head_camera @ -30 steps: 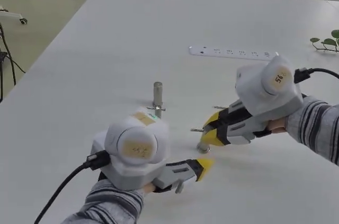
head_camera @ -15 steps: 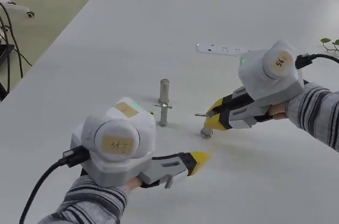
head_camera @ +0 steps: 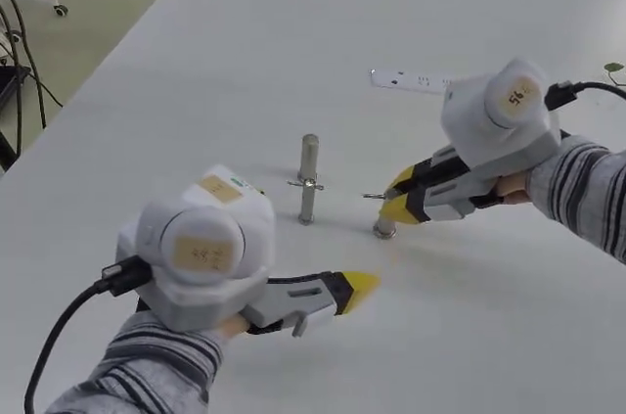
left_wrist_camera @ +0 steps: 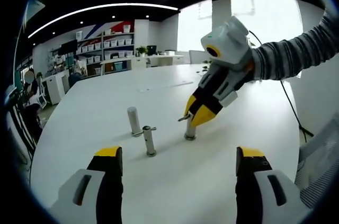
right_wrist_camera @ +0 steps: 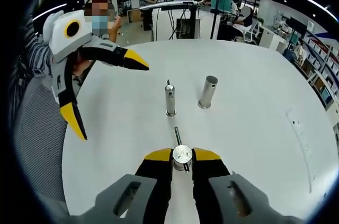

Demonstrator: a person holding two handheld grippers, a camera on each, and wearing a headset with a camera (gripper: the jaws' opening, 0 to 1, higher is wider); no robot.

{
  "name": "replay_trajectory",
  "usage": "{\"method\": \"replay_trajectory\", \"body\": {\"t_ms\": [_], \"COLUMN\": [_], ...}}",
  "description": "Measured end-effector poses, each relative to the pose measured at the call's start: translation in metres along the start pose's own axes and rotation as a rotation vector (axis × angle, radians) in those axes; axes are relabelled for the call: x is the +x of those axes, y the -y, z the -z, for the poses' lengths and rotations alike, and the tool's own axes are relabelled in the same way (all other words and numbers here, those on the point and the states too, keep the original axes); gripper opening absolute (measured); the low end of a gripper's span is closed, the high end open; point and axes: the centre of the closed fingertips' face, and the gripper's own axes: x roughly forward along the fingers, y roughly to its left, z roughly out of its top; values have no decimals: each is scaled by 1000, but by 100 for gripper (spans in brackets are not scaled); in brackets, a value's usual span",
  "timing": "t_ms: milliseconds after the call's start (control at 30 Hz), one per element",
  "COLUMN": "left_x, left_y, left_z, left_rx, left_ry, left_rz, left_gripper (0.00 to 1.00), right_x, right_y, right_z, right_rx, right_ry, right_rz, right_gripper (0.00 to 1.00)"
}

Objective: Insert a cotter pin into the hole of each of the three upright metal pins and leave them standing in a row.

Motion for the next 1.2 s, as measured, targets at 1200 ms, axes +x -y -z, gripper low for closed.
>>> {"method": "replay_trajectory", "body": {"t_ms": [1200], "left_x": [0], "left_y": [0], "left_z": [0], "left_rx": [9], "left_ry": [-13], "left_rz": [3], "left_gripper": [92], "right_x": [-4], "right_y": [-5], "right_z": [-14], "right_rx": [31], "right_ry": [97], "right_rz": [-31], "right_gripper": [28]}}
